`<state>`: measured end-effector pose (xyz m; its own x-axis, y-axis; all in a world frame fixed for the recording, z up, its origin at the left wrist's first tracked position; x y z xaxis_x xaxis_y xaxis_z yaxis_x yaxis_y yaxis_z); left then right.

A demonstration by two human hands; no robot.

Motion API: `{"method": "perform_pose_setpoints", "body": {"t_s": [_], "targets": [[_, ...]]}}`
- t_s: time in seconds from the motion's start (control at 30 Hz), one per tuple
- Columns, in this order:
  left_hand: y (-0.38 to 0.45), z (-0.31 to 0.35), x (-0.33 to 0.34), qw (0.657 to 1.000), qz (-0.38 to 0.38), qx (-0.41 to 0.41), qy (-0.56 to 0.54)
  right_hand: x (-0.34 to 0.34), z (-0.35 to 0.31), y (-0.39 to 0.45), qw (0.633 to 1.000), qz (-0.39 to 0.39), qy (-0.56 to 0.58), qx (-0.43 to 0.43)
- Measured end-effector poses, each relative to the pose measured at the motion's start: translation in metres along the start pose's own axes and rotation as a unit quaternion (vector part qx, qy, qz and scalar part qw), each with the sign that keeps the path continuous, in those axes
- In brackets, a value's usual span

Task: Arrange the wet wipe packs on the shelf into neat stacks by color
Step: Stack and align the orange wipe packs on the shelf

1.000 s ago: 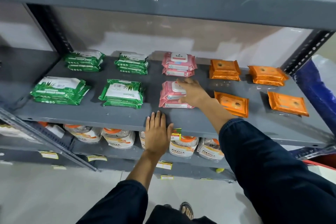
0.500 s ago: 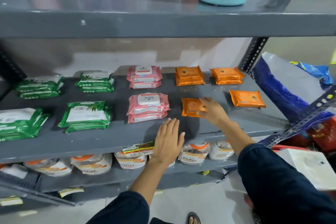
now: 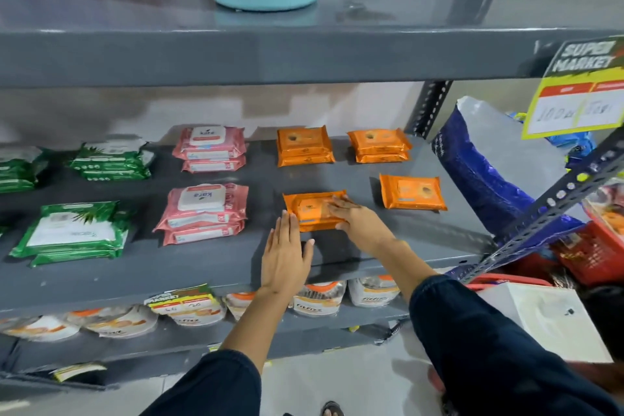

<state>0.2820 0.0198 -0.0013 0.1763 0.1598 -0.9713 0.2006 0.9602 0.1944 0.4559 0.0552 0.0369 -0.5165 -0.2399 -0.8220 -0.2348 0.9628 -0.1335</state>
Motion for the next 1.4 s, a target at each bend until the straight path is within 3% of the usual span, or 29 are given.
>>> {"method": "perform_pose_setpoints", "body": {"t_s": [0.67, 0.77, 0.87, 1.03, 1.27, 1.4], "targets": [[-0.002, 0.005, -0.010, 0.999, -0.017, -0.036, 0.027, -0.012, 0.005, -0.002, 0.999, -0.012, 0.047, -0.018], [0.003, 0.013, -0.014, 0.999, 0.024, -0.021, 0.029, -0.033, 0.015, -0.010, 0.992, 0.070, 0.108, 0.004], [0.008, 0.039, -0.017, 0.998, 0.050, 0.040, 0.015, -0.065, 0.042, -0.019, 0.982, 0.136, 0.093, 0.095], [0.006, 0.070, 0.005, 0.996, 0.009, 0.080, 0.033, -0.089, 0.087, -0.029, 0.962, 0.099, 0.028, 0.253], [0.005, 0.072, 0.014, 0.993, 0.005, 0.081, 0.082, -0.097, 0.103, -0.028, 0.976, 0.048, -0.003, 0.213], [0.006, 0.072, 0.012, 0.993, 0.007, 0.077, 0.084, -0.098, 0.101, -0.026, 0.972, 0.017, -0.014, 0.232]]}}
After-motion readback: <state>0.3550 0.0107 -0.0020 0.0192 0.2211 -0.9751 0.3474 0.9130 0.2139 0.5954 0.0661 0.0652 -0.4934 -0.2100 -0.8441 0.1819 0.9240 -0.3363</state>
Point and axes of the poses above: each hand's wrist, its own y-axis towards the middle knuckle, its own x-axis out of the palm, z = x × y, the point moved 1 cm from there along y, towards the middle knuckle, and after that the axes turned 13 degrees about y, right-handed, at the moved point
